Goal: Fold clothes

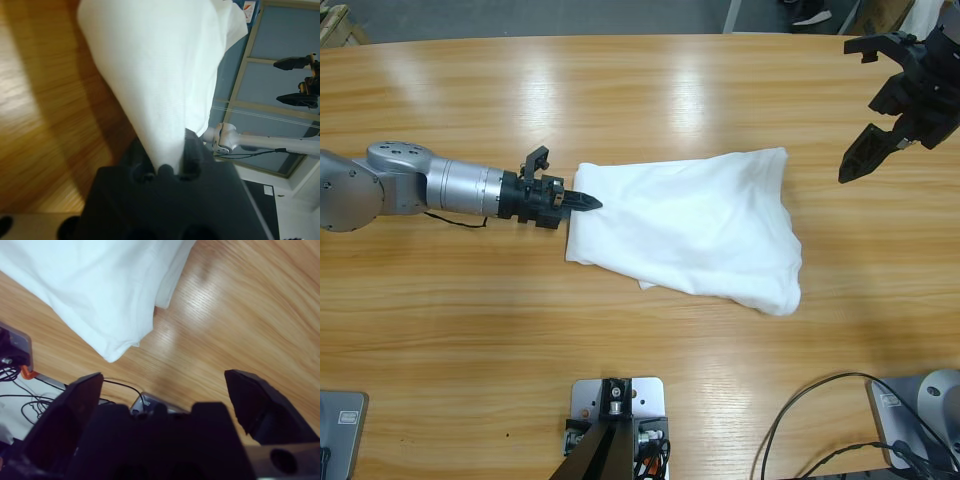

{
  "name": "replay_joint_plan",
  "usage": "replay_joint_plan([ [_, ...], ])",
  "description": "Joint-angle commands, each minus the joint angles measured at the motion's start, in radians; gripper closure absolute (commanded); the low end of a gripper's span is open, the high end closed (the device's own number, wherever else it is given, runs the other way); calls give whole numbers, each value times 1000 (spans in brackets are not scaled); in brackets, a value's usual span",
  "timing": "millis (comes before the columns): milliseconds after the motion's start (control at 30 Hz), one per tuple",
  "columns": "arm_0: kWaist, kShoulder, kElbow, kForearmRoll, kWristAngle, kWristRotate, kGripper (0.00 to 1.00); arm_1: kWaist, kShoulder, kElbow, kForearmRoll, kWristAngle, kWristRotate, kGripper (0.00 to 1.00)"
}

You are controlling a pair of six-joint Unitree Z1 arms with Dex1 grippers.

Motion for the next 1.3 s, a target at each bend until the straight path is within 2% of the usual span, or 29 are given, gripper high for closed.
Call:
replay_joint_plan([
  [33,38,-20,113,-26,46,12,1000,-9,-15,4,26,-4,-12,64],
  [233,222,-126,242,-28,8,70,1000,-9,-14,-18,38,20,-11,64],
  [467,411,-237,270,-24,-84,96,1000,-9,-14,-33,57,38,-5,64],
  [600,443,-258,264,22,-101,143,1000,-7,-11,-42,64,51,0,64],
  [733,437,-261,257,206,-66,279,1000,7,-2,-53,67,53,6,67],
  [800,408,-297,224,373,-11,359,1000,15,0,-58,68,53,11,73],
  [900,376,-388,98,741,94,502,1000,29,7,-64,68,53,19,73],
  [967,376,-437,4,927,134,561,1000,38,10,-68,68,55,28,73],
  [1133,388,-503,-153,1216,201,636,1000,62,8,-68,68,56,44,73],
  [1300,467,-540,-304,1477,284,718,1000,75,0,-64,68,61,55,73],
])
